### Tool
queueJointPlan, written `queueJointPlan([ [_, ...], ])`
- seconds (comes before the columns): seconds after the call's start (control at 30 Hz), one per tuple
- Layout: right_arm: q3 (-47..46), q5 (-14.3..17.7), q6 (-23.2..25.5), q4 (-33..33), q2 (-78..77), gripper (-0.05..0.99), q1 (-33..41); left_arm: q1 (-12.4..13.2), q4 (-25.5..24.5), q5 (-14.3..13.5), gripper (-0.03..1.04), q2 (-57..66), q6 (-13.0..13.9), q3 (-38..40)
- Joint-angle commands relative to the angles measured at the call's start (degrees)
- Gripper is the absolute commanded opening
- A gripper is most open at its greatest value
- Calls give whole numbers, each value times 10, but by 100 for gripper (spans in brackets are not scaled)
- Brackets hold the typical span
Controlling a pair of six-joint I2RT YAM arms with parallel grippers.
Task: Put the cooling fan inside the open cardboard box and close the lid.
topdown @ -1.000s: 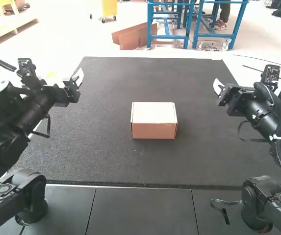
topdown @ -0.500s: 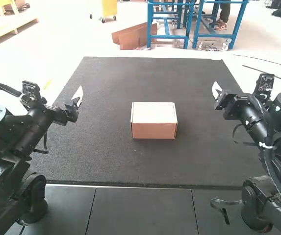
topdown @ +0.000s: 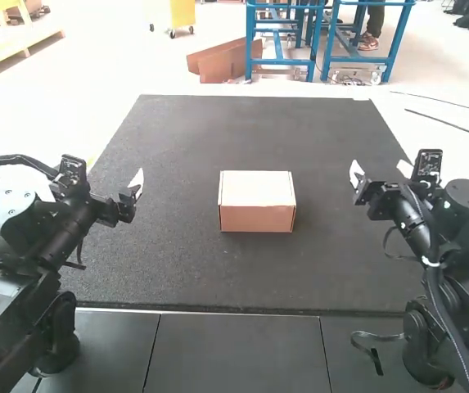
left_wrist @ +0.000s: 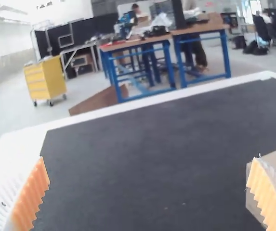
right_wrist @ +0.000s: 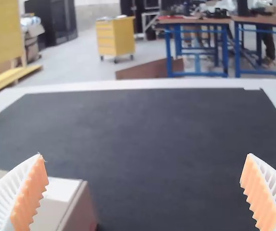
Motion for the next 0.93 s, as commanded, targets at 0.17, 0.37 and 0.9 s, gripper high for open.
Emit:
queueJointPlan([
  [0.17, -38, 107, 11, -70, -64, 92, 6, 22, -59, -55, 97, -7, -71, -3],
  [0.37, -38, 69, 3, -91, -88, 92, 4, 6, -73, -58, 97, -7, -80, -3],
  [0.9, -39, 68, -16, -106, -88, 92, -113, 4, -70, -58, 97, -7, -76, -3],
])
